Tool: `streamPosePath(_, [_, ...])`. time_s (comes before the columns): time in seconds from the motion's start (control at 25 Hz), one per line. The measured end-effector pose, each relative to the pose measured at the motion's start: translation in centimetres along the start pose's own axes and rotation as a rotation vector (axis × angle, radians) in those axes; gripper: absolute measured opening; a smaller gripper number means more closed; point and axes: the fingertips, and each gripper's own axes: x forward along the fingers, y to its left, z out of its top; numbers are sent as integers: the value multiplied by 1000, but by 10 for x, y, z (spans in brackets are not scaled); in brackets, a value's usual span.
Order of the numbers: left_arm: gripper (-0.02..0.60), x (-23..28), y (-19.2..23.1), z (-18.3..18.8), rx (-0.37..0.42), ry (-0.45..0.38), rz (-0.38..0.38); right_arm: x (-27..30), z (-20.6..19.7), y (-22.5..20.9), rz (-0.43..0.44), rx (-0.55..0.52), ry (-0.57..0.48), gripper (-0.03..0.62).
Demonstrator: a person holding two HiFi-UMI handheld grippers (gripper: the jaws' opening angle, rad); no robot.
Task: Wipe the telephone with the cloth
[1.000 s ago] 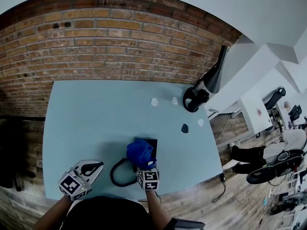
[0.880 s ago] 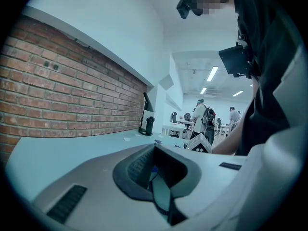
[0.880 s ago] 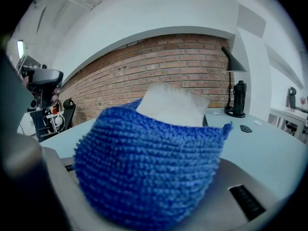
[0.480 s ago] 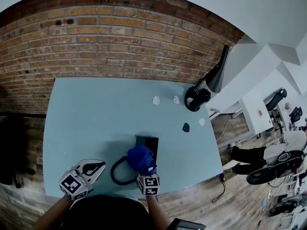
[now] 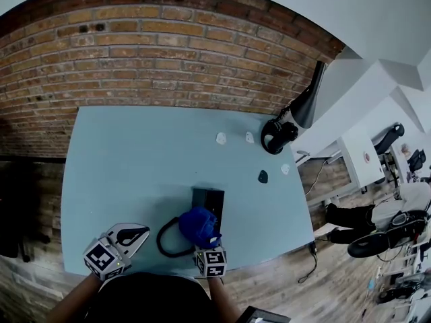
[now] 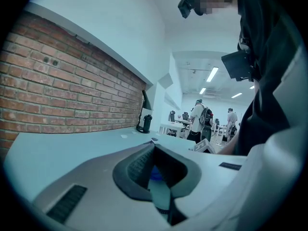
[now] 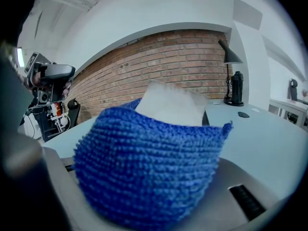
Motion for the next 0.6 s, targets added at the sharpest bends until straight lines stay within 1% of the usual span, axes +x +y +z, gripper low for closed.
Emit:
streamPosePath(0.16, [21,-1,-2,-4,18,-10,-11,-4,-9,3,4,-1,12,130])
streamPosePath(0.32, [21,-2,-4,-7,-5,8,-19,-9,-16,5,11,6,23,130])
streamPosePath(0.48, [21,-1,-4,-13,-8,23,-22,-13,-24,8,18,18,38,130])
streamPosePath(0.6, [21,0,-4,-19,-8,28,-26,-17,-31,9,20,5,44,130])
